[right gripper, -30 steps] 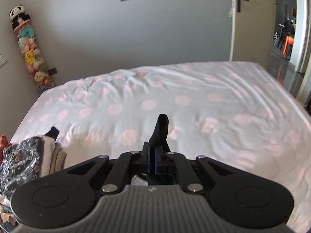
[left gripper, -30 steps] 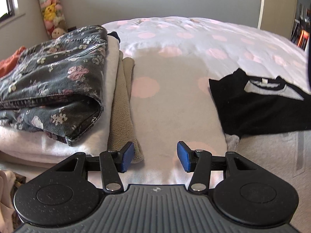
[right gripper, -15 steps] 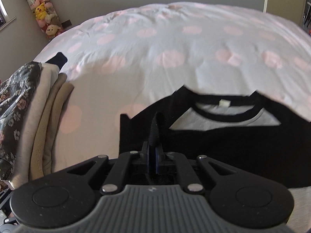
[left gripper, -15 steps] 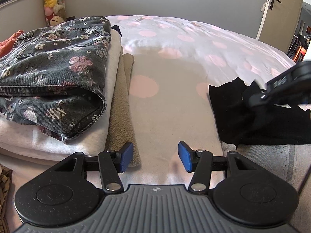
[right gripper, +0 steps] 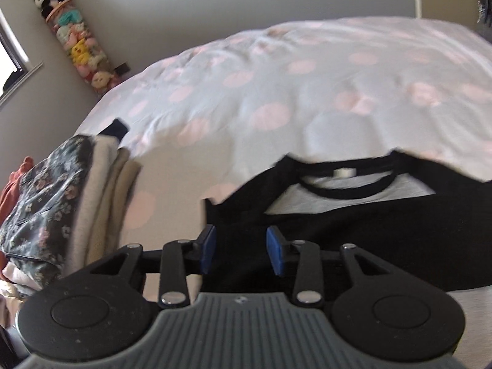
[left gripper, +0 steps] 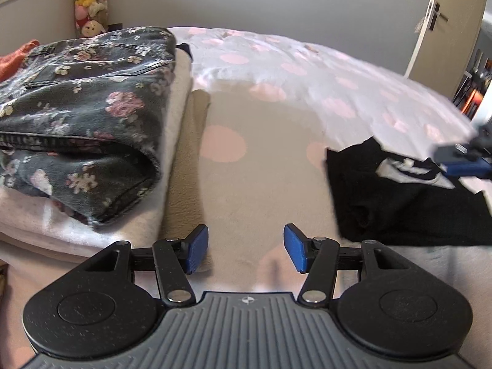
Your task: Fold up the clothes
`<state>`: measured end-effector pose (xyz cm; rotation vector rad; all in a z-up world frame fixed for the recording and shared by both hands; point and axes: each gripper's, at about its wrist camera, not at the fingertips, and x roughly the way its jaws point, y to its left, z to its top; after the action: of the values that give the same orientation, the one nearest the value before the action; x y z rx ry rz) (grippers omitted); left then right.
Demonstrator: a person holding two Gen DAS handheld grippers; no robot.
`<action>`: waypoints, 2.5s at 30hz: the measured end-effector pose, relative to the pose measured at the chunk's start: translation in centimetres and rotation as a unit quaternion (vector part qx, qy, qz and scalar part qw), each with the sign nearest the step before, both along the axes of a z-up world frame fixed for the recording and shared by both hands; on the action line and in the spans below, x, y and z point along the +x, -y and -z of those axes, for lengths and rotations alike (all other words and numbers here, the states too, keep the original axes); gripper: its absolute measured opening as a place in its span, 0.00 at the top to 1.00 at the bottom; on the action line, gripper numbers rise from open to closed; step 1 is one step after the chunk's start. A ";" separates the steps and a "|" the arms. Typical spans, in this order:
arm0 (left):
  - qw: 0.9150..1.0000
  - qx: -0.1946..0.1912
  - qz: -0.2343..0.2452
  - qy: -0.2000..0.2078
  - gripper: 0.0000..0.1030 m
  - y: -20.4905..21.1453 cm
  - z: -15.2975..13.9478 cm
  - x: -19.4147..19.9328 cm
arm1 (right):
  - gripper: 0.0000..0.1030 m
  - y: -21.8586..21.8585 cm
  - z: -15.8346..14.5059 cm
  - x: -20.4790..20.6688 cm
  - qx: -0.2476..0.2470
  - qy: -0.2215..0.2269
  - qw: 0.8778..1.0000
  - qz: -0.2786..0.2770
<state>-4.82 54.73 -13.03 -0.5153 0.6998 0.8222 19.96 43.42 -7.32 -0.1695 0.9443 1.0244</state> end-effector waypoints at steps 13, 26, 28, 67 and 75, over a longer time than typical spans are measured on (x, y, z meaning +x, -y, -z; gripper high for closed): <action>1.000 0.014 0.016 0.018 0.49 1.6 0.1 2.2 | 0.61 20.5 1.7 12.9 -0.027 0.020 0.976 0.214; 0.999 0.012 0.006 0.039 0.49 1.5 0.6 4.8 | 0.47 21.8 8.4 13.1 0.072 0.011 0.977 0.201; 0.999 -0.005 0.000 0.045 0.49 0.6 0.6 5.5 | 0.47 21.5 9.1 13.5 0.089 0.001 0.972 0.216; 0.991 0.015 0.059 -0.123 0.68 9.0 0.2 5.0 | 0.60 24.9 8.7 9.3 0.044 -0.006 0.981 0.190; 0.987 -0.081 0.050 -0.126 0.55 15.0 1.1 0.5 | 0.44 30.3 7.6 1.7 -0.029 -0.024 0.985 0.167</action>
<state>-4.28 39.74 -14.10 -0.5216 1.0237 0.7471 21.62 13.16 -14.92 -0.0314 1.0071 0.6946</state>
